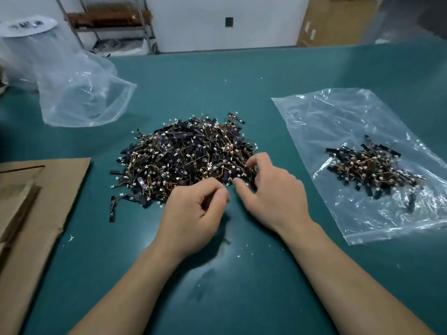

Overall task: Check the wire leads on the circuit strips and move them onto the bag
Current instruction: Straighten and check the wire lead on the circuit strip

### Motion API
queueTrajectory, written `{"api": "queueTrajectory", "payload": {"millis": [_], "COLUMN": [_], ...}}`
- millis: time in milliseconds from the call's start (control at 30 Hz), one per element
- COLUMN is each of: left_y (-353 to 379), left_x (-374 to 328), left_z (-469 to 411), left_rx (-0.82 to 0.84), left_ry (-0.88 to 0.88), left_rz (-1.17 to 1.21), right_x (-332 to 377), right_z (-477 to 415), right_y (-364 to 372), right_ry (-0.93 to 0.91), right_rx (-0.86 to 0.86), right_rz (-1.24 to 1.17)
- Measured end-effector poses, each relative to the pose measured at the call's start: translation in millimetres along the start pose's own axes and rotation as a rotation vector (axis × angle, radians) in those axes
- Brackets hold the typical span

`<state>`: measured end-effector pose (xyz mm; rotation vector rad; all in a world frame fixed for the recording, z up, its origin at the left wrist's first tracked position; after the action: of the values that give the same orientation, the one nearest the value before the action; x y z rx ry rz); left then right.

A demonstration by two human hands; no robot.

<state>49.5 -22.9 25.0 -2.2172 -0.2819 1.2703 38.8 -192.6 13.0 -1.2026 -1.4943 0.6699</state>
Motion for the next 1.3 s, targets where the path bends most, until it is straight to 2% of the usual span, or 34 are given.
{"api": "queueTrajectory", "payload": {"millis": [100,200,333,600,767,967,1067,1300], "left_y": [2.4,5.1,4.6,4.5,-0.8,-13.4,-11.8,1.0], "left_x": [-3.4,-2.7,-2.7,-3.5,-5.9,-9.6,-14.4,-16.5], "left_z": [0.7,0.7,-1.0,0.5,1.3,2.6,6.2,14.8], "left_rx": [0.027,0.053,0.042,0.036,0.011,-0.102,-0.108,-0.024], "left_ry": [0.008,0.003,0.011,-0.011,0.017,0.011,0.042,0.044], "left_rz": [-0.096,-0.119,-0.118,-0.059,-0.024,0.017,0.035,0.089], "right_x": [1.0,-3.0,-6.1,-13.2,-11.8,-29.2,-33.8,-17.1], "right_z": [-2.8,-3.9,-4.6,5.4,5.6,1.6,4.6,8.0], "right_y": [4.5,4.0,3.2,-1.3,-3.1,-21.7,-28.5,-31.4], "right_ry": [-0.044,-0.011,-0.016,0.023,0.016,0.155,0.174,0.035], "right_rx": [0.023,0.031,-0.005,0.050,0.000,-0.246,-0.366,-0.397], "right_rz": [0.059,0.037,-0.023,-0.105,-0.154,-0.515,-0.582,-0.630]}}
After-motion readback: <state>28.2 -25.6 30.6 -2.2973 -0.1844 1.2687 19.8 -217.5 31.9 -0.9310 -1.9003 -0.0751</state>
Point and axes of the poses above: each hand's wrist, its own z-axis away from the middle knuckle, its own y-axis out of the palm, x = y × z, the point moved 6 cm from there along -z, towards the middle knuckle, and after that the axes turned 2 degrees about -y, right-handed, at the moved point
